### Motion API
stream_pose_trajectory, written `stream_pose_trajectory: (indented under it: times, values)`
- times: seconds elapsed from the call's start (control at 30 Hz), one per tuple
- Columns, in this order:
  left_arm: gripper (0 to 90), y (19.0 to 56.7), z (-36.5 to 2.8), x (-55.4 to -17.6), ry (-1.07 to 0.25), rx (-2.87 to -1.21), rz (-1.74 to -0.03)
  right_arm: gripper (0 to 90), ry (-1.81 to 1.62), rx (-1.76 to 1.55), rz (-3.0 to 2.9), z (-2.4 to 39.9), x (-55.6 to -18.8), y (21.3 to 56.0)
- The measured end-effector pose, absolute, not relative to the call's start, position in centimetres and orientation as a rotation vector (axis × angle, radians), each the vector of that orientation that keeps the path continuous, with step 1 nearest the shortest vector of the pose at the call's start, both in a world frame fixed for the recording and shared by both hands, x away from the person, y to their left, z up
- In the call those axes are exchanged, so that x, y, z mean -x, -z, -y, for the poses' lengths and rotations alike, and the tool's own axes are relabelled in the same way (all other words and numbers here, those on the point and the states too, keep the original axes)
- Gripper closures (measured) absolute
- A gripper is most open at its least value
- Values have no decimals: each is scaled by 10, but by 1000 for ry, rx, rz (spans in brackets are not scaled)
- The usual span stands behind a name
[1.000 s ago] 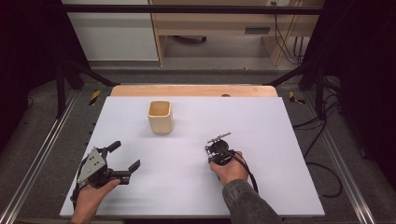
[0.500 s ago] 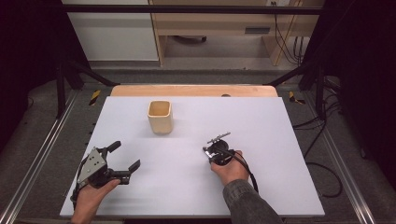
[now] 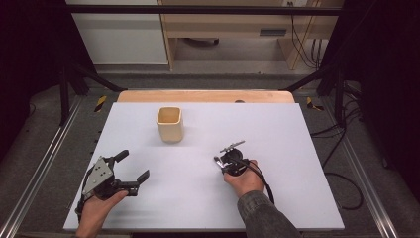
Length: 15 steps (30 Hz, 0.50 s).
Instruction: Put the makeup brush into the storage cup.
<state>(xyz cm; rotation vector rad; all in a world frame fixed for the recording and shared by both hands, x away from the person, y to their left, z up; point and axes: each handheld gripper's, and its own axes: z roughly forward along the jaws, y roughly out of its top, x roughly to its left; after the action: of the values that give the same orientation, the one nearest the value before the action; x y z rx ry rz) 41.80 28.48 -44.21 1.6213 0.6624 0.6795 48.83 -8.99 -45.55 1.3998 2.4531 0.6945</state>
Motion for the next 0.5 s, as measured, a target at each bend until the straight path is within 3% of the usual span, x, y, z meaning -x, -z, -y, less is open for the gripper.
stream_pose_trajectory:
  times: [0.5]
  values:
    - [9,442,-285,-418,-680,-1622,-661,783,-675,-1414,-2452,87,-488,456]
